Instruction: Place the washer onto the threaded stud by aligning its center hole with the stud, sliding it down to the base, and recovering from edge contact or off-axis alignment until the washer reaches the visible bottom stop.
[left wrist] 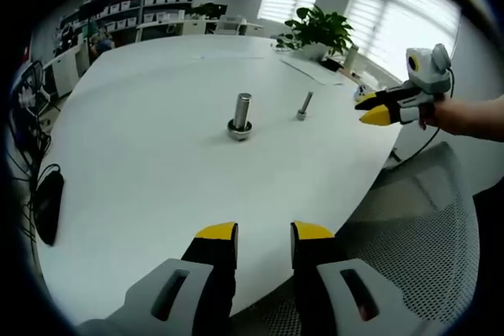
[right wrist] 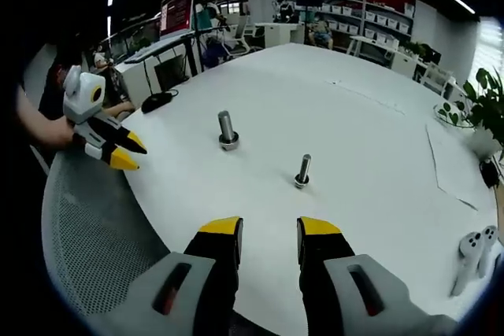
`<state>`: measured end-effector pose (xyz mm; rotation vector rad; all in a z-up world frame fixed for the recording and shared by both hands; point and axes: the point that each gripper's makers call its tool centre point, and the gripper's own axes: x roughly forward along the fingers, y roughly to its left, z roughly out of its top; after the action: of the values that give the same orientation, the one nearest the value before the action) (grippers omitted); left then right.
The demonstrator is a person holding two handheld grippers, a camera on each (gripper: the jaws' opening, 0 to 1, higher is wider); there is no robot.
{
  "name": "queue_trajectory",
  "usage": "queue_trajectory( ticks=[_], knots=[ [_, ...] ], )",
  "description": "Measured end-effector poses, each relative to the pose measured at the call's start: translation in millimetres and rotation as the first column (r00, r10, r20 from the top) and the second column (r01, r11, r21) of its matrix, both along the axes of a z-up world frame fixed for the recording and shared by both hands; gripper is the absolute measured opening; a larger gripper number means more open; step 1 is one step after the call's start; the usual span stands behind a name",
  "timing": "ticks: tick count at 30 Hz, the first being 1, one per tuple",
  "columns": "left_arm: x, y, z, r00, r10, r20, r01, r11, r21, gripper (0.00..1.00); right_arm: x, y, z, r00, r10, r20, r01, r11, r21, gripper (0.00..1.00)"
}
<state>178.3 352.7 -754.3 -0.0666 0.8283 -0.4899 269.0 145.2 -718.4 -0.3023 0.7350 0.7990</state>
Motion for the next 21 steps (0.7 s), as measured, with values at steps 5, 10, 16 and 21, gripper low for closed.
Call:
queue_trajectory(
  ticks=[5,10,16,21],
  knots=[
    [0.1,0,0.8,1.0,-0.001,0.001,0.001,1.0,-0.006,0.25,-7,-2,-1.7,1.0,-0.014,0.002,0.014,1.0,0.007,0.3],
    [-0.5,-1,0.5,1.0,-0.003,-0.001,0.003,1.0,-0.002,0.25,-7,-7,-0.5,0.999,-0.027,0.026,0.027,1.0,0.008,0.3],
    [-1.7,-1,-0.6,1.0,-0.007,-0.007,0.007,1.0,0.0,0.25,-9,-13,-7.1,0.999,-0.04,0.022,0.04,0.999,-0.009,0.3],
    [-1.6,-1,-0.1,1.0,-0.007,-0.005,0.007,1.0,-0.005,0.25,-10,-17,-11.1,0.998,-0.052,0.018,0.053,0.998,-0.019,0.29]
  ],
)
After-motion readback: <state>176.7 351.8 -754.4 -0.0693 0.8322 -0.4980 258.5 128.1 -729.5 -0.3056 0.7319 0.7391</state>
